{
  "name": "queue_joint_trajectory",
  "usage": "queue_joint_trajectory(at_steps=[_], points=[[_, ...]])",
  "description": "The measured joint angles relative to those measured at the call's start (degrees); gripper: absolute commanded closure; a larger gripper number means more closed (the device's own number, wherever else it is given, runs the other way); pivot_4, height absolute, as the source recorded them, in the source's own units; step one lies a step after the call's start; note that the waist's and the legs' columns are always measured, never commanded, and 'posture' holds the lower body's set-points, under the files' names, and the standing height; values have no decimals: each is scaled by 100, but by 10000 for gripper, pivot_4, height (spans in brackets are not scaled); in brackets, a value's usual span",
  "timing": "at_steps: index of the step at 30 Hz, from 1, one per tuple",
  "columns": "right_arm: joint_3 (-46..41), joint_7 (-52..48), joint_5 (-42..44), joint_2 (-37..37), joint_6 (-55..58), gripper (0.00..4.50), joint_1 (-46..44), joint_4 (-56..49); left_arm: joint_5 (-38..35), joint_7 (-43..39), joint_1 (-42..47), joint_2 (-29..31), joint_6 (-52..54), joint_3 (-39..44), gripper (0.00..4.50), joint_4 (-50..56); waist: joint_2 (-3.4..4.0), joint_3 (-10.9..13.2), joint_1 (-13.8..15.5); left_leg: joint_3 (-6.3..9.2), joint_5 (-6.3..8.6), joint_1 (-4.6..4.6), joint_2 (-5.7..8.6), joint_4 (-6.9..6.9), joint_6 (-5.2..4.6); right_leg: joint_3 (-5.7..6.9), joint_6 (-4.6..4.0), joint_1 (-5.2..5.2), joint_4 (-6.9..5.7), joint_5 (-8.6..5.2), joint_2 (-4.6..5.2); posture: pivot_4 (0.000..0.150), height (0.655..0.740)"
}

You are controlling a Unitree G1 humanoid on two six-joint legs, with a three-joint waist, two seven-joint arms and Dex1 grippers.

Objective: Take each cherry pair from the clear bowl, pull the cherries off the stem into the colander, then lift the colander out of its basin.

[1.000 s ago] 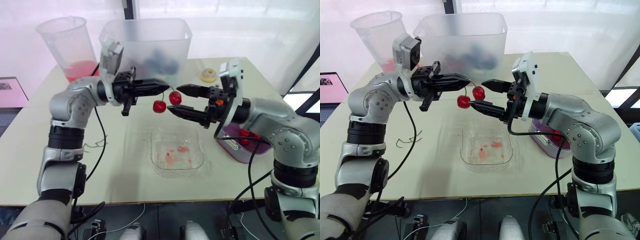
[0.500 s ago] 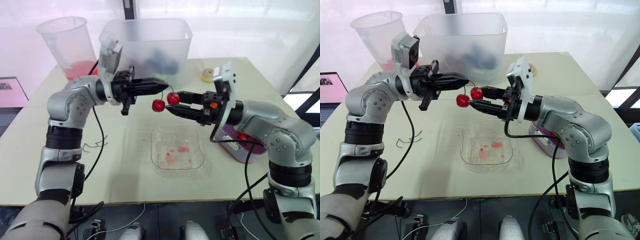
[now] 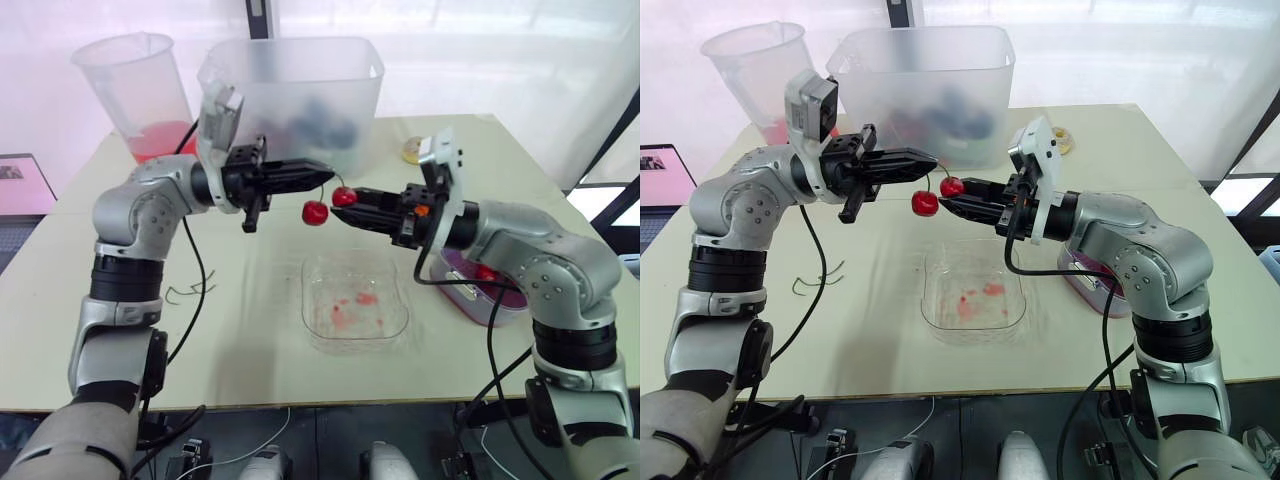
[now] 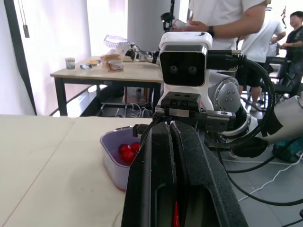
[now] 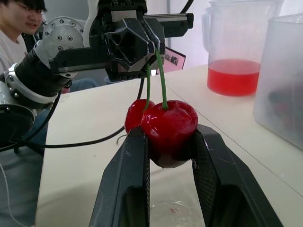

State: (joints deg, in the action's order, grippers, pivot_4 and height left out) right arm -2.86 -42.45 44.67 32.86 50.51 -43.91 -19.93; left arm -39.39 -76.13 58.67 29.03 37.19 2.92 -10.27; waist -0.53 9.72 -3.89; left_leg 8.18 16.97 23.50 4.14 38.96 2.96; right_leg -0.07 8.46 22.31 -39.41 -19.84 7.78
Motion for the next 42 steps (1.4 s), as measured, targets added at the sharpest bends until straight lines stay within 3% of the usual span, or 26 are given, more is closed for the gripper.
queue_joint_trajectory(at_steps=[15,18,21,28,35,38,42], points=[[626,-519,-906,719,-585,33851,1058,65,-15,35,69,-91,-29,31,45000,-61,-1,0,-4,-7,0,0,1,0,0,4,0,-2,1,0,-1,1500,7400],[412,-659,-852,1061,-532,33851,1070,-21,-14,37,56,-115,-44,31,45000,-60,-1,0,22,-6,0,0,2,2,0,4,0,-6,6,0,0,1500,7400],[86,-958,-860,1857,-468,33851,1117,15,-16,79,39,-138,-46,37,45000,-35,-1,1,103,-9,0,0,6,3,0,4,0,-8,17,0,4,1500,7400],[-192,-1816,-1934,3719,-1290,33851,1500,1266,-16,261,-170,-239,-136,101,45000,31,-2,1,131,-24,1,0,5,5,-2,4,0,-10,18,0,1,1500,7400],[458,-2193,-3077,3940,-2446,33851,1657,2403,-16,477,-331,-356,-238,118,45000,265,-1,1,80,-27,1,0,0,3,-2,4,0,-7,17,0,0,1500,7400],[598,-2330,-3329,3932,-2695,24358,1655,2670,-17,547,-423,-360,-241,119,45000,343,0,1,84,-25,1,0,0,4,-2,4,0,-7,18,0,-1,1500,7400],[672,-2513,-3525,3932,-2853,4444,1639,2857,-18,643,-431,-360,-256,124,45000,363,0,1,124,-26,1,0,0,6,-2,4,0,-8,18,0,1,1500,7400]])
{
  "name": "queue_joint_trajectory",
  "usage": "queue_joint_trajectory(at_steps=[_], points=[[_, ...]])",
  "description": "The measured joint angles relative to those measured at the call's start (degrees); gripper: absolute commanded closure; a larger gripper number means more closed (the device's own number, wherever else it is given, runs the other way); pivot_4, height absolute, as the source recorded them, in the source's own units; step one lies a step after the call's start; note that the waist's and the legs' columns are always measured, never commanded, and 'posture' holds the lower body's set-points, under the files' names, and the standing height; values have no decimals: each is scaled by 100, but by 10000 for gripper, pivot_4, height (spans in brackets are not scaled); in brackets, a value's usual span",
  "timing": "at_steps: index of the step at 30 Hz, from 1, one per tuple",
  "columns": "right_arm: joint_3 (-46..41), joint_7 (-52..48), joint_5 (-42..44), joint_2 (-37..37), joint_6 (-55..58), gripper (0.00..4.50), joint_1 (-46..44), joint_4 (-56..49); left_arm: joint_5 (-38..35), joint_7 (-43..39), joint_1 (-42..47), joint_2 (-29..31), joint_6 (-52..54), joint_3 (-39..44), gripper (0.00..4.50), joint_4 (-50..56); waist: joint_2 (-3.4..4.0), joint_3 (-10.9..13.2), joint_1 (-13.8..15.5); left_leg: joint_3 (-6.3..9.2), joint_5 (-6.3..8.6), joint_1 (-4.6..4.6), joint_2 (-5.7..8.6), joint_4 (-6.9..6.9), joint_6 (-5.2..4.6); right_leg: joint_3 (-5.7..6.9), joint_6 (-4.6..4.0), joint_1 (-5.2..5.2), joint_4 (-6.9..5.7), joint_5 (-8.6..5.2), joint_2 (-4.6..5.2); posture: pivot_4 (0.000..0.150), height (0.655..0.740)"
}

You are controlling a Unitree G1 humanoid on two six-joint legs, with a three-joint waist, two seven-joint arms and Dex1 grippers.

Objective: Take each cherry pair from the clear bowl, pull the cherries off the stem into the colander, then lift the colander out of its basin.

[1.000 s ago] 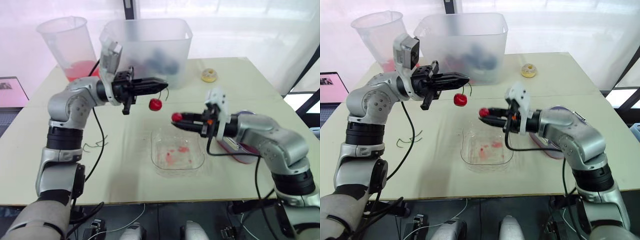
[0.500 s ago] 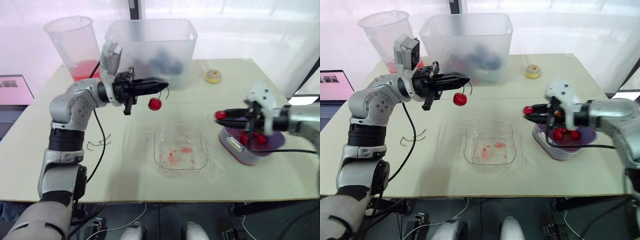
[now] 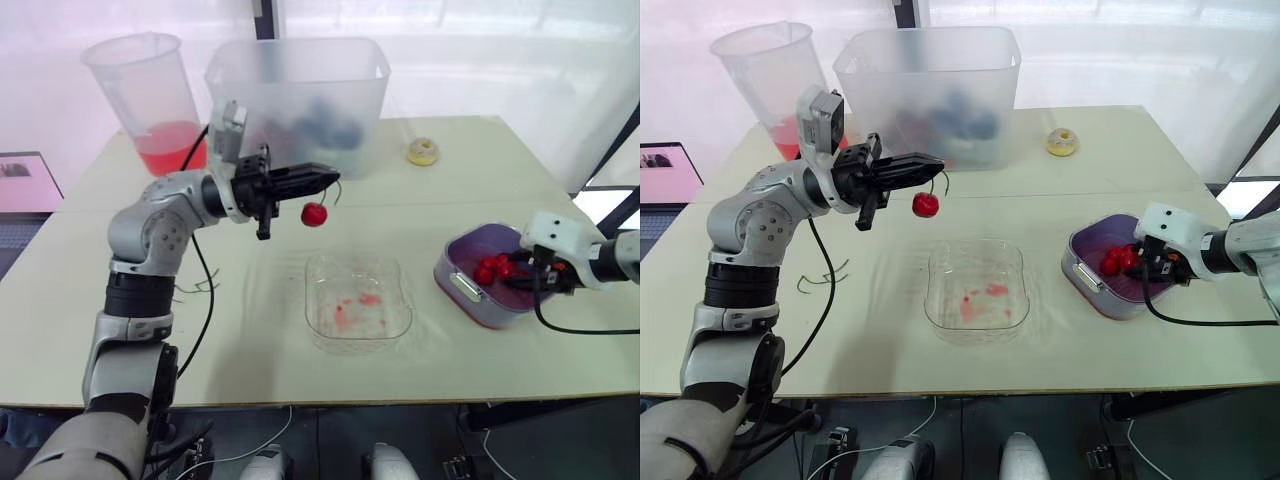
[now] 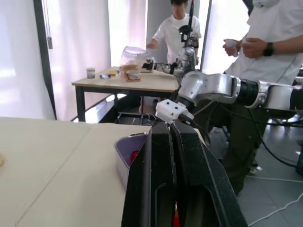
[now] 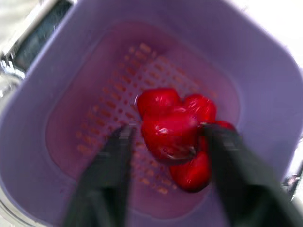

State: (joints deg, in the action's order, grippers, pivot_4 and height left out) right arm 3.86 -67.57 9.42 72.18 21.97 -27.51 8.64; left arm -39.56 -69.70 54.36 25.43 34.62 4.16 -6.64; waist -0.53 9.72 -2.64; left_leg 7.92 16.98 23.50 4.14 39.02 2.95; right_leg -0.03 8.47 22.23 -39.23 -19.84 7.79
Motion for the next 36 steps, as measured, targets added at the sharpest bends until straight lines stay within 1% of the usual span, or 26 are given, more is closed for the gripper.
queue_joint_trajectory(at_steps=[1,6,9,12,13,16,18,21,26,31,34,36], points=[[-2,-36,-7,0,1,765,-26,13,-6,19,0,0,0,5,45000,0,0,0,7,0,0,0,0,0,0,0,0,0,0,0,0,1500,7400],[-217,-244,104,24,133,765,-421,-11,-182,166,0,-80,16,128,45000,3,0,0,11,2,0,0,0,-1,0,0,0,0,2,0,1,1500,7400],[-680,-358,865,-154,1042,765,-939,-385,-317,242,22,-131,120,167,45000,4,1,1,3,3,0,0,-4,-1,0,0,0,-1,4,0,-2,1500,7400],[-1242,-191,2015,-865,2075,765,-1326,-1211,-415,298,82,-206,195,163,45000,2,-4,0,0,7,0,0,-9,0,0,5,0,-6,5,0,-7,1500,7400],[-1275,-80,2310,-1120,2330,765,-1372,-1412,-425,319,110,-230,212,157,45000,2,-4,0,11,9,0,0,-7,2,0,6,0,-7,4,0,-5,1500,7400],[-1258,569,3120,-2292,3155,765,-1589,-1812,-470,316,154,-323,232,96,45000,33,-4,0,24,14,0,0,-2,4,1,6,0,-8,1,0,6,1500,7400],[-1143,963,3424,-2920,3425,765,-1791,-1927,-477,283,156,-387,244,-11,45000,64,-4,0,36,19,0,0,-1,3,1,6,0,-7,1,0,7,1500,7400],[-1016,1334,3514,-3294,3526,765,-1918,-2050,-488,301,157,-442,259,-59,45000,73,-4,0,58,25,0,1,2,2,1,6,0,-7,1,0,12,1500,7400],[-970,1743,3691,-3892,3634,765,-2014,-1988,-487,367,241,-540,255,-67,45000,71,-4,0,10,25,0,0,1,2,1,5,0,-1,-2,0,9,1500,7400],[-911,1900,3764,-4025,3646,765,-2023,-1987,-481,272,335,-447,254,-77,45000,54,-3,-1,2,26,0,0,1,0,1,4,0,2,-5,0,8,1500,7400],[-911,1973,3863,-4110,3662,9139,-2023,-1988,-452,201,387,-422,218,-97,45000,-6,-3,-1,6,26,0,0,1,1,1,4,0,1,-6,0,8,1500,7400],[-911,2025,3926,-4178,3664,20107,-2023,-2003,-410,147,417,-424,200,-134,45000,-7,-3,-1,7,26,0,0,2,1,1,4,0,0,-5,0,9,1500,7400]])
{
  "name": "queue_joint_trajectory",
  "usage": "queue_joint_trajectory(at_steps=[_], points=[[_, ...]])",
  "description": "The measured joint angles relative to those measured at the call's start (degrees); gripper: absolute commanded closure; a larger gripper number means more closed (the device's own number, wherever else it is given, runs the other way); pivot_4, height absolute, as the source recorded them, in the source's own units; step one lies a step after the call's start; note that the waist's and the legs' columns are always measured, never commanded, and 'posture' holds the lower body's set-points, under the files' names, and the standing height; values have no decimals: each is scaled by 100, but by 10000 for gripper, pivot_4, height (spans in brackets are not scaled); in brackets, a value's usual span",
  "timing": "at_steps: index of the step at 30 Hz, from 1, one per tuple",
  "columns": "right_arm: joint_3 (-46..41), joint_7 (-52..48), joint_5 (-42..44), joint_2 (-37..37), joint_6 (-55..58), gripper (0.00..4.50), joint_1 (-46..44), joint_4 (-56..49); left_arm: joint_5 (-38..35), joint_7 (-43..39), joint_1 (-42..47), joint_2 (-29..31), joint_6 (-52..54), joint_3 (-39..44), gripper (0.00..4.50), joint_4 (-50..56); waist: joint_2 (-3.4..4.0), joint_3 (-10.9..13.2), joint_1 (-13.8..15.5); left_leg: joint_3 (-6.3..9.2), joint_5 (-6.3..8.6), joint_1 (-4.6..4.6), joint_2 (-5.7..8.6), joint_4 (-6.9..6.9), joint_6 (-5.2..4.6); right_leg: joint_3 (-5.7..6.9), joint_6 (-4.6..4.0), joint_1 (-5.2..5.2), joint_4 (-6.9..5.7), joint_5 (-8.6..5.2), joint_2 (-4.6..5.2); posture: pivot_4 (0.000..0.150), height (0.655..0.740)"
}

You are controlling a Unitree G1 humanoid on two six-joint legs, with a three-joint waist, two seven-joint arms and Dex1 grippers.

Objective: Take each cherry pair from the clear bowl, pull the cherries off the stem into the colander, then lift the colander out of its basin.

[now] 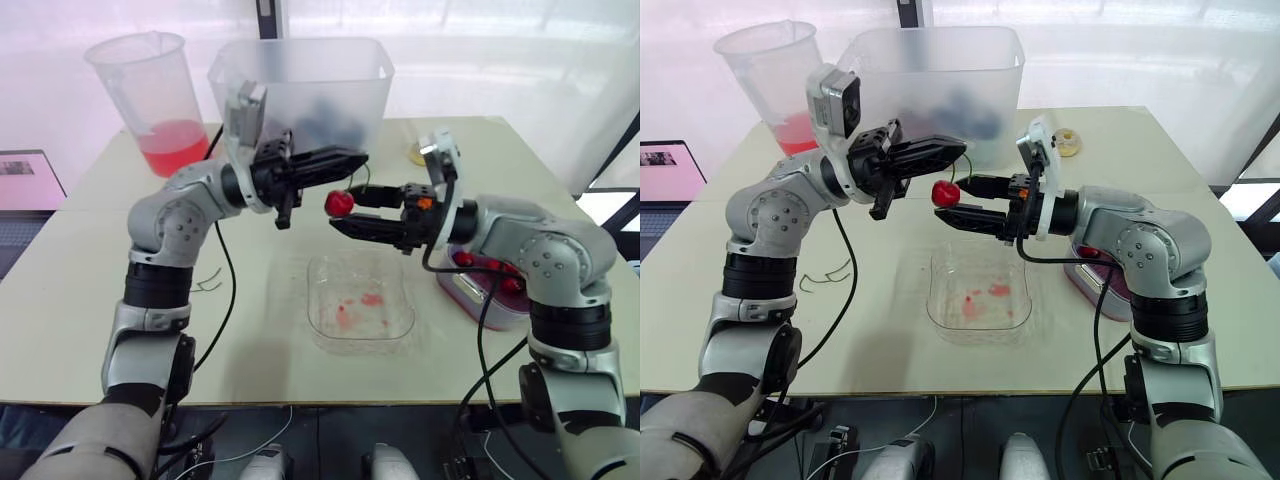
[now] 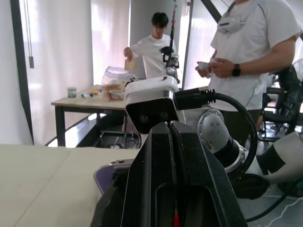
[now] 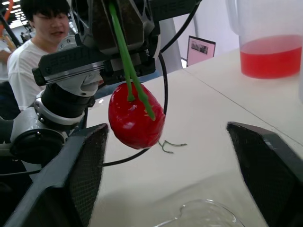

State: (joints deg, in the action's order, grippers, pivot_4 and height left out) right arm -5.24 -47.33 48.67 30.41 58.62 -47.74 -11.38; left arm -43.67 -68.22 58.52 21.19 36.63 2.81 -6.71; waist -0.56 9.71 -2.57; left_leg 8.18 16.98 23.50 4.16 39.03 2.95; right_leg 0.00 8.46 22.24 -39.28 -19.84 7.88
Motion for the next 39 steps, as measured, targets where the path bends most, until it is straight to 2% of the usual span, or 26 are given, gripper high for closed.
queue_joint_trajectory(at_steps=[5,33,39], points=[[-6,134,133,-11,9,43970,0,-59,47,-29,6,-34,-22,-3,45000,-10,0,0,-6,0,0,0,-1,0,0,0,0,1,-1,0,-1,1500,7400],[304,-87,-26,391,-240,44570,225,-209,199,-53,50,-14,-221,-13,45000,-324,0,0,-3,-1,0,0,0,0,0,0,0,1,0,0,-2,1500,7400],[698,-273,-481,935,-318,44570,704,-226,197,-47,121,-7,-222,7,45000,-337,-3,-1,7,-3,0,0,2,0,0,2,0,-2,3,0,-2,1500,7400]])
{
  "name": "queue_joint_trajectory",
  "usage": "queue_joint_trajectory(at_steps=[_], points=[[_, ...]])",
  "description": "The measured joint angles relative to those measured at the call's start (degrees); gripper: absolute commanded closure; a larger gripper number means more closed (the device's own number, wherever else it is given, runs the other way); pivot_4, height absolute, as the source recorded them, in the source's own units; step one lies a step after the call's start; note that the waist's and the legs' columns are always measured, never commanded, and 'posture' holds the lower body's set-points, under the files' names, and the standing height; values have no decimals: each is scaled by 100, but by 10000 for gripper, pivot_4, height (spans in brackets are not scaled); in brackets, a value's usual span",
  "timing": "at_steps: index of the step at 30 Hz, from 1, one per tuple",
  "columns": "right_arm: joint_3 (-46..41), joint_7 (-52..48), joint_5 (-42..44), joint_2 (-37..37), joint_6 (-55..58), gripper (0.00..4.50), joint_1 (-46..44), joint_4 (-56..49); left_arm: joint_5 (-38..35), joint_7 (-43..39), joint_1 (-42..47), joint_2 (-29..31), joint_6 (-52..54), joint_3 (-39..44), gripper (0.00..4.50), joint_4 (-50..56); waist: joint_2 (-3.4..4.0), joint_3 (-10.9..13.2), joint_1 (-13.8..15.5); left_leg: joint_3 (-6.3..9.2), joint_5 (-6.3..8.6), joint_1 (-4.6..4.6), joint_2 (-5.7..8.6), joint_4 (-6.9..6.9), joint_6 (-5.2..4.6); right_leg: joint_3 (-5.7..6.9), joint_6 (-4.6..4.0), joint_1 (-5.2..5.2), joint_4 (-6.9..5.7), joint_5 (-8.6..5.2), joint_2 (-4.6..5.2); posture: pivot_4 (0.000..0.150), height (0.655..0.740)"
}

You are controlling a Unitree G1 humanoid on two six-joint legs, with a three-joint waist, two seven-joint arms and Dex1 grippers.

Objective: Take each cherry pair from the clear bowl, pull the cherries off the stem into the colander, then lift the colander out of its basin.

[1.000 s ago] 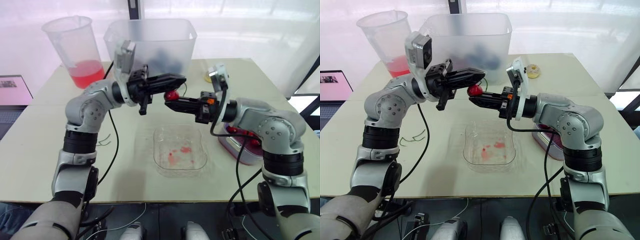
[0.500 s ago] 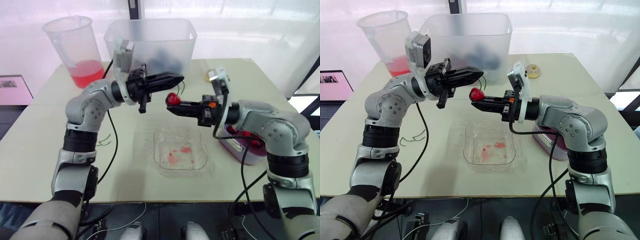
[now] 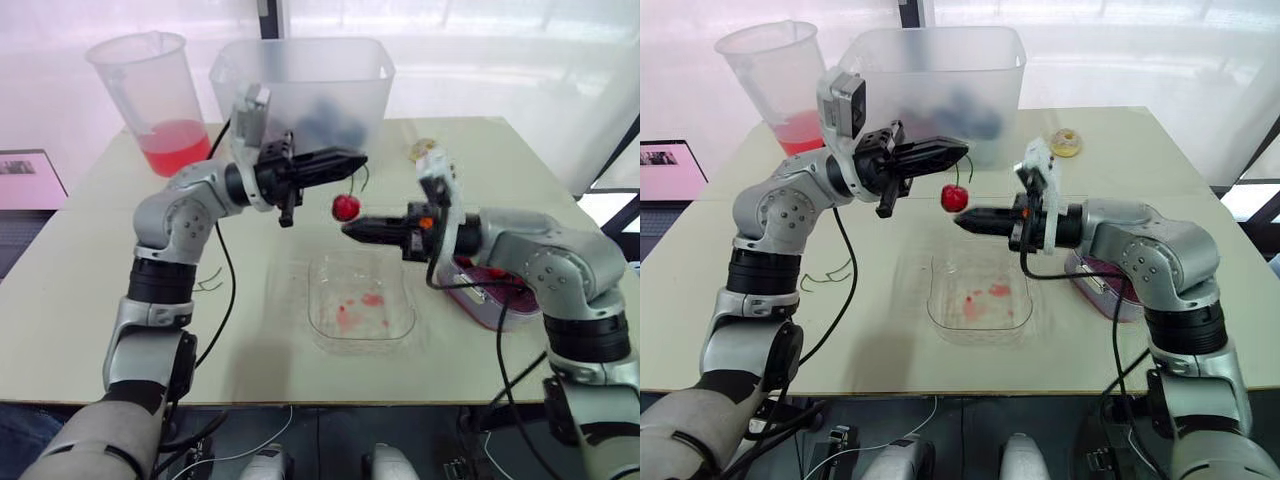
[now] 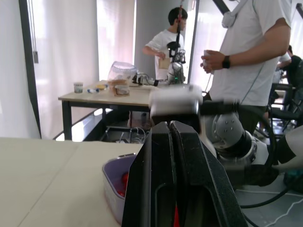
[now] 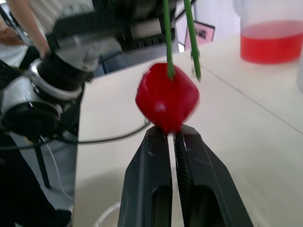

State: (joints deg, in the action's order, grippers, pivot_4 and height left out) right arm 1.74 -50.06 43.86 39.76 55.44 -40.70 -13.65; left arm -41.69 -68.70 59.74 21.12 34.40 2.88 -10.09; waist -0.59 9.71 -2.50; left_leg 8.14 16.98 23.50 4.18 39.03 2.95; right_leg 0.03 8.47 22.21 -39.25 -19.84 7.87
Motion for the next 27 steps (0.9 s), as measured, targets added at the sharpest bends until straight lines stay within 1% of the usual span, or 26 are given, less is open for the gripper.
queue_joint_trajectory(at_steps=[3,8,10,13,14,15,18,20,21,24,26,27], points=[[237,-99,-149,18,-3,44570,279,39,-3,0,78,5,-5,11,45000,1,1,0,-19,-2,0,0,-2,-2,0,-2,0,4,-1,0,-2,1500,7400],[224,-186,-260,158,-65,44570,299,24,-3,-1,78,-9,-5,9,45000,1,1,0,-13,-2,0,0,-3,-1,0,-2,0,2,0,0,-5,1500,7400],[110,-200,-205,196,-48,44570,347,-13,-2,-9,78,-4,-12,11,45000,-2,1,0,-2,-1,0,0,-2,-1,0,-2,0,1,0,0,-4,1500,7400],[-389,-90,99,185,110,44570,346,-24,-2,-29,77,16,-25,12,45000,-7,0,0,8,-1,0,0,-1,0,0,-1,0,-2,2,0,-2,1500,7400],[-569,-29,216,169,158,39564,340,-23,-2,-37,77,17,-26,12,45000,-8,0,0,8,-1,0,0,-2,0,0,-1,0,-2,2,0,-2,1500,7400],[-654,-4,271,155,174,36028,335,-24,-2,-39,77,18,-27,12,45000,-9,0,0,7,-1,0,0,-2,0,0,-1,0,-2,2,0,-2,1500,7400],[-948,155,549,26,247,27543,225,-58,-2,-48,77,17,-34,11,45000,-12,1,0,-14,-2,0,0,-4,-3,0,-2,0,3,2,0,-5,1500,7400],[-952,244,617,-72,245,27543,133,-154,-2,-48,78,-2,-38,11,45000,-13,1,0,-20,-2,0,0,-5,-3,0,-3,0,4,0,0,-6,1500,7400],[-955,386,706,-273,235,27543,-36,-191,-2,-53,78,-13,-41,11,45000,-22,1,0,-13,-1,0,0,-5,-2,0,-2,0,2,1,0,-5,1500,7400],[-933,558,720,-491,197,27543,-255,-193,-2,-75,77,-33,-41,10,45000,-28,1,0,-8,2,0,0,-4,-1,0,-3,0,3,0,0,-4,1500,7400],[-926,640,770,-572,174,22775,-409,-188,-2,-91,78,-33,-41,9,45000,-33,1,0,-1,3,0,0,-4,-1,0,-2,0,1,1,0,-3,1500,7400],[-931,651,818,-573,176,19666,-449,-184,-1,-93,78,-33,-41,10,45000,-36,1,0,3,3,0,0,-3,-1,0,-2,0,0,1,0,-3,1500,7400]])
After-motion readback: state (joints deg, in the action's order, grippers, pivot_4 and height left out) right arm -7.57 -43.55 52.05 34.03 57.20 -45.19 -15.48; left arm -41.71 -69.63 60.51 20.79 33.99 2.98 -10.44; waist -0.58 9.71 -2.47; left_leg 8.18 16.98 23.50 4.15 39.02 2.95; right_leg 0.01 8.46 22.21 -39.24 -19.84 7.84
